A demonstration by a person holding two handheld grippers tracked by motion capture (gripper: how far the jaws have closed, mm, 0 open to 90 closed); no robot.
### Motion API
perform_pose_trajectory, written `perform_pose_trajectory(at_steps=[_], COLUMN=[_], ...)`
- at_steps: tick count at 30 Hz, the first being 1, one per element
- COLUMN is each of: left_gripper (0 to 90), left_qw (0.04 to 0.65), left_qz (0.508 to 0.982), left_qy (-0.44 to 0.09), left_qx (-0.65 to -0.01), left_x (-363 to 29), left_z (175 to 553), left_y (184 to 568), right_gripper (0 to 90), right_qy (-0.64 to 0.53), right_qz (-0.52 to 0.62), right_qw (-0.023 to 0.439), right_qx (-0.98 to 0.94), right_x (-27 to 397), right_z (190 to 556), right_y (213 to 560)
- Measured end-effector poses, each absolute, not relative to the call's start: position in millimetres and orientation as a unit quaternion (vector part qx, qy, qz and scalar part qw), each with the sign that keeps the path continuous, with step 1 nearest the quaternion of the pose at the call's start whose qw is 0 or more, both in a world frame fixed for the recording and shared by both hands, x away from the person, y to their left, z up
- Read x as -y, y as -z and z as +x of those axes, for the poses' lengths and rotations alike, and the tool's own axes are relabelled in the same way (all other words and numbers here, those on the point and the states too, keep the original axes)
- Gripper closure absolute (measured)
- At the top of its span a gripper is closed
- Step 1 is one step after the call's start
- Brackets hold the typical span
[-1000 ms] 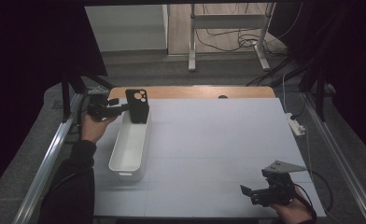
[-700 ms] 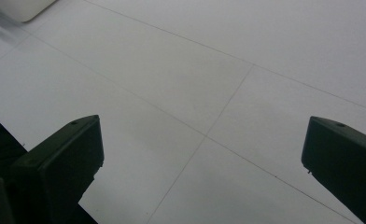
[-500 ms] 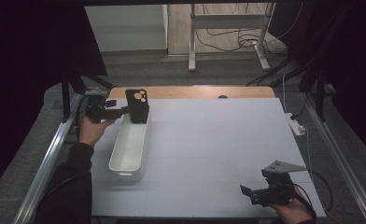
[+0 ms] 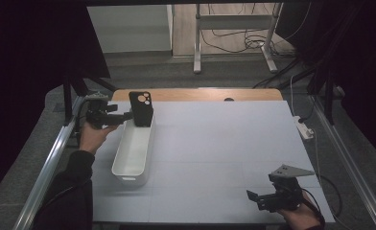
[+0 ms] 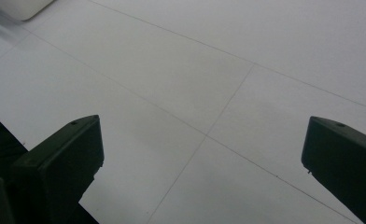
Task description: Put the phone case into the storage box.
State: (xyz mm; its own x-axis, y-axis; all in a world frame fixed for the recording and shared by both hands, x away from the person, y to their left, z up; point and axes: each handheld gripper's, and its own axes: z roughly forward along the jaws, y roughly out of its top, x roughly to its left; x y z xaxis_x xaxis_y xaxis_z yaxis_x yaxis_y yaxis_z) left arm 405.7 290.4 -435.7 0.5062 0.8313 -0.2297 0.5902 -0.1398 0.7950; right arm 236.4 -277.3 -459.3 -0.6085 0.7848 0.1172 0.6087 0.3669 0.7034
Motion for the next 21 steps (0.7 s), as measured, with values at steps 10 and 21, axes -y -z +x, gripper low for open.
perform_pose_trajectory(at_steps=[10,21], left_gripper=[4.1,1.7], left_qw=[0.44,0.45], left_qz=[0.752,0.749], left_qy=[-0.147,-0.144], left_qx=[-0.468,-0.464], left_x=[-286.3,-284.3], left_z=[390.0,374.8], left_y=[428.9,430.7], right_gripper=[0.0,0.0], right_qy=[-0.368,-0.371], right_qz=[0.425,0.424], right_qw=[0.12,0.122], right_qx=[-0.818,-0.817], right_x=[277.0,277.7], right_z=[236.5,236.1], right_y=[459.5,459.2])
